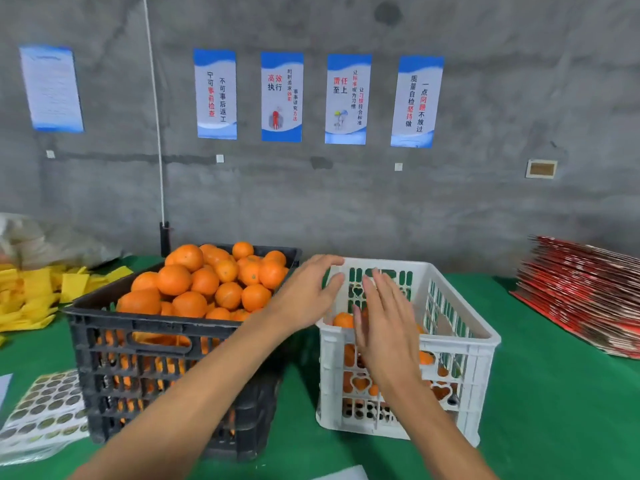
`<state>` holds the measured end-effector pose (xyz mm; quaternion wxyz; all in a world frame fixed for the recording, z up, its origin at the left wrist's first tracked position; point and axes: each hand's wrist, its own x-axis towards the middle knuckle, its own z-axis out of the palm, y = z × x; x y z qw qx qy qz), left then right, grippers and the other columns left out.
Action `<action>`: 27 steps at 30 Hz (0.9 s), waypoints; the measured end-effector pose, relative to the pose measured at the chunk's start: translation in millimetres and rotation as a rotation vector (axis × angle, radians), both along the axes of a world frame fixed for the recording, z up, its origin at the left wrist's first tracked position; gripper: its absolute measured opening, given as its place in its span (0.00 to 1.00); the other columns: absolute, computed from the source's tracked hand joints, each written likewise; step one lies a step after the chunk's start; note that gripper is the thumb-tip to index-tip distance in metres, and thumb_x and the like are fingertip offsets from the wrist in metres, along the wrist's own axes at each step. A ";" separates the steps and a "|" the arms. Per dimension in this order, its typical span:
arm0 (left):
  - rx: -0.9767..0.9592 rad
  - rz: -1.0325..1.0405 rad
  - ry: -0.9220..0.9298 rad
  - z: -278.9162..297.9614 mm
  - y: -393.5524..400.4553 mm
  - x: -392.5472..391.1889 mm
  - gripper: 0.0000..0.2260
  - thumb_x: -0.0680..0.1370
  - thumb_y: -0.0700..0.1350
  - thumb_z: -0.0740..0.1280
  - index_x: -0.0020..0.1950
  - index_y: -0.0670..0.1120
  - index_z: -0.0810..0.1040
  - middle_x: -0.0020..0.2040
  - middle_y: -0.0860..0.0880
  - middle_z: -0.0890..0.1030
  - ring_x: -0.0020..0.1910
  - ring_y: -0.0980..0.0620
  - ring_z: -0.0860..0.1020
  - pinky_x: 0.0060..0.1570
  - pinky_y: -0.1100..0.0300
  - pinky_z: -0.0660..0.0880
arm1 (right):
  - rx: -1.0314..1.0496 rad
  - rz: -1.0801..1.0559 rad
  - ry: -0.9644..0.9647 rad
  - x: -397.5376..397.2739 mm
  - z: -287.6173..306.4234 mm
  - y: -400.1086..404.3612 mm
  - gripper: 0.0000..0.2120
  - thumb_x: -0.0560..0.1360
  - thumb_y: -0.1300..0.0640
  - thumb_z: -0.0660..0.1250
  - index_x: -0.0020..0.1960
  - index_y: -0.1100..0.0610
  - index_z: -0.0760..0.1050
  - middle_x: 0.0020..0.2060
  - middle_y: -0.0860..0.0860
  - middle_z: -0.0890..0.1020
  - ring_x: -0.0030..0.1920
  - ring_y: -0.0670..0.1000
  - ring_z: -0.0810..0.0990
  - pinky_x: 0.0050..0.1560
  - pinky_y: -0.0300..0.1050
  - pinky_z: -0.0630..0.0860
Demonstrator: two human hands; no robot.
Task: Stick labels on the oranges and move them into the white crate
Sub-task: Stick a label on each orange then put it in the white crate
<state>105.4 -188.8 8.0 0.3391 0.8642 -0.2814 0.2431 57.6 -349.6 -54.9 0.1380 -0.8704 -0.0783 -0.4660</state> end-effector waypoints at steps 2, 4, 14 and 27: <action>0.052 0.130 0.024 0.7 32.9 7.2 0.14 0.84 0.47 0.65 0.68 0.45 0.78 0.66 0.46 0.80 0.67 0.48 0.76 0.67 0.58 0.70 | 0.008 0.182 0.044 2.2 -5.9 15.4 0.22 0.81 0.56 0.68 0.73 0.60 0.74 0.73 0.54 0.75 0.75 0.54 0.71 0.77 0.53 0.65; 0.148 0.324 0.110 -2.2 72.0 13.0 0.16 0.84 0.51 0.65 0.68 0.45 0.78 0.65 0.43 0.80 0.66 0.43 0.77 0.64 0.51 0.74 | 0.015 0.334 0.099 3.1 -12.7 35.9 0.21 0.82 0.54 0.66 0.74 0.57 0.74 0.74 0.50 0.74 0.75 0.50 0.70 0.77 0.50 0.64; 0.251 0.908 0.522 -3.3 245.1 16.7 0.21 0.73 0.49 0.72 0.64 0.43 0.77 0.62 0.39 0.81 0.60 0.38 0.80 0.57 0.50 0.78 | 0.201 0.562 0.182 -1.5 -48.6 101.0 0.21 0.83 0.53 0.66 0.75 0.51 0.72 0.73 0.42 0.73 0.74 0.41 0.67 0.75 0.46 0.66; -0.191 0.634 -0.128 -21.4 231.1 -0.6 0.29 0.68 0.48 0.81 0.67 0.49 0.78 0.62 0.42 0.75 0.61 0.40 0.74 0.60 0.48 0.75 | 0.355 0.569 0.127 -16.5 -34.2 95.2 0.20 0.82 0.55 0.66 0.74 0.50 0.73 0.70 0.39 0.74 0.71 0.35 0.67 0.73 0.31 0.62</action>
